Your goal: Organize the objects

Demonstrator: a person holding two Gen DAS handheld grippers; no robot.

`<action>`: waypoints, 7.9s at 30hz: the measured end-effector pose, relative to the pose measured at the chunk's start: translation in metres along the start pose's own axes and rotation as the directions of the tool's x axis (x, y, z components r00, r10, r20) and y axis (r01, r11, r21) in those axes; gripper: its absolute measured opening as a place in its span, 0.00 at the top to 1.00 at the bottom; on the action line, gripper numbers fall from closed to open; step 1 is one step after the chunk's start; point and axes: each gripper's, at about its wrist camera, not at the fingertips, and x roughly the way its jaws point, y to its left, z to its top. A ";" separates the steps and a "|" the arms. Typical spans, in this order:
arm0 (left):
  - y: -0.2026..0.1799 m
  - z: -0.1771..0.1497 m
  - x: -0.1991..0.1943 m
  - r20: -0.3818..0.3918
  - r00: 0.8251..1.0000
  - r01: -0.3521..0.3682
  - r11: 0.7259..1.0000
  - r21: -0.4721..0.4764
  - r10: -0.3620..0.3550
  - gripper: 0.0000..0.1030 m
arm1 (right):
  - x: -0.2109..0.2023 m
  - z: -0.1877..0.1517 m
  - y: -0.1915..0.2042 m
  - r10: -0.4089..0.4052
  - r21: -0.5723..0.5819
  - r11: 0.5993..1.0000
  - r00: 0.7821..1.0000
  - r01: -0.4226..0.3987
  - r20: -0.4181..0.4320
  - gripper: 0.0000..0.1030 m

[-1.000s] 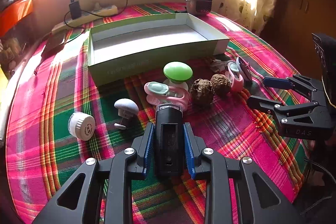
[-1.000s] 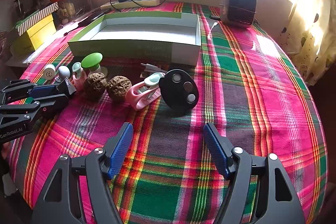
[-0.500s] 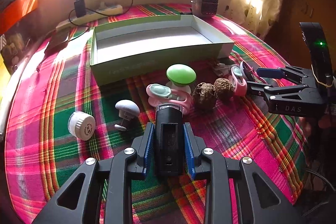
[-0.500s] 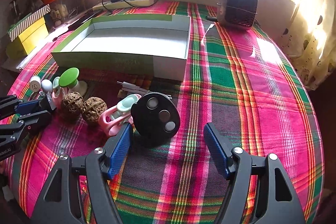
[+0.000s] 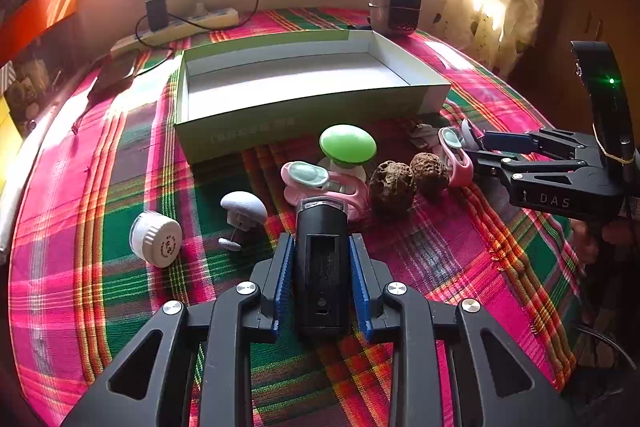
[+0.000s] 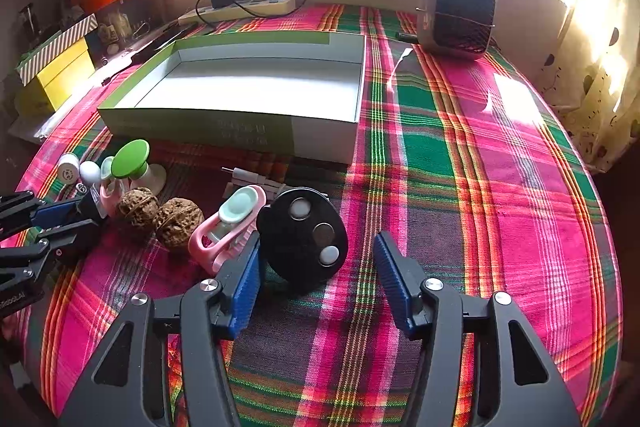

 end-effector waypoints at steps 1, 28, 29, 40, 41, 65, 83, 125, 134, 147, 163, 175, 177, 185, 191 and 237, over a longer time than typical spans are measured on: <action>0.000 0.000 0.000 0.000 1.000 0.001 1.000 -0.001 -0.001 0.76 | 0.000 0.000 0.000 0.001 0.001 1.000 1.000 -0.001 0.001 0.51; 0.000 0.000 0.000 0.001 1.000 -0.005 1.000 0.001 0.005 0.76 | -0.005 -0.004 -0.005 0.017 0.030 0.999 1.000 -0.017 0.013 0.83; 0.000 0.000 0.000 0.001 1.000 -0.004 1.000 0.001 0.004 0.76 | -0.005 -0.004 -0.005 0.018 0.033 0.999 1.000 -0.019 0.013 0.83; 0.000 0.000 0.000 0.001 1.000 -0.005 1.000 0.001 0.005 0.76 | 0.003 0.003 0.001 -0.010 0.018 1.000 1.000 0.010 0.000 0.48; 0.000 0.000 0.000 0.001 1.000 -0.004 1.000 0.001 0.004 0.76 | 0.004 0.005 0.001 -0.009 0.022 1.000 1.000 0.010 -0.001 0.48; 0.000 0.000 0.000 0.003 1.000 -0.005 1.000 0.002 0.005 0.76 | 0.007 0.011 -0.003 -0.023 0.046 0.999 1.000 0.022 0.012 0.72; -0.002 0.002 -0.001 0.001 1.000 -0.018 1.000 0.005 0.018 0.76 | 0.001 0.007 0.000 -0.030 0.044 0.999 0.999 0.029 0.020 0.72; 0.020 0.089 0.002 0.053 0.998 -0.017 0.999 -0.028 0.018 0.76 | -0.012 0.073 0.006 0.014 0.018 1.000 0.994 -0.016 0.106 0.72; 0.034 0.110 0.023 0.027 0.999 -0.015 0.999 -0.048 0.017 0.76 | 0.003 0.095 0.008 0.024 0.008 1.000 0.995 -0.025 0.101 0.72; 0.055 0.136 0.067 -0.021 0.998 -0.053 0.995 -0.083 0.051 0.76 | 0.048 0.124 0.005 0.018 -0.008 1.000 0.998 -0.017 0.057 0.72; 0.061 0.146 0.099 -0.060 0.996 -0.076 0.993 -0.093 0.071 0.76 | 0.091 0.141 0.004 0.000 -0.020 1.000 1.000 0.000 -0.002 0.72; 0.060 0.150 0.104 -0.060 0.993 -0.106 0.991 -0.083 0.101 0.76 | 0.102 0.140 0.009 -0.030 -0.041 0.999 0.999 0.030 -0.020 0.72; 0.060 0.151 0.105 -0.061 0.993 -0.109 0.991 -0.082 0.104 0.76 | 0.103 0.140 0.010 -0.036 -0.046 0.998 0.999 0.035 -0.020 0.72; 0.056 0.150 0.108 -0.072 0.992 -0.106 0.992 -0.073 0.101 0.76 | 0.103 0.140 0.009 -0.046 -0.042 0.998 0.999 0.046 -0.015 0.71; 0.057 0.149 0.108 -0.075 0.993 -0.102 0.992 -0.078 0.096 0.76 | 0.103 0.140 0.011 -0.049 -0.044 0.998 0.999 0.048 -0.014 0.66; 0.065 0.077 -0.009 0.105 0.991 -0.069 0.987 -0.148 0.085 0.69 | -0.003 0.061 0.012 0.011 0.069 0.997 0.994 -0.019 0.109 0.49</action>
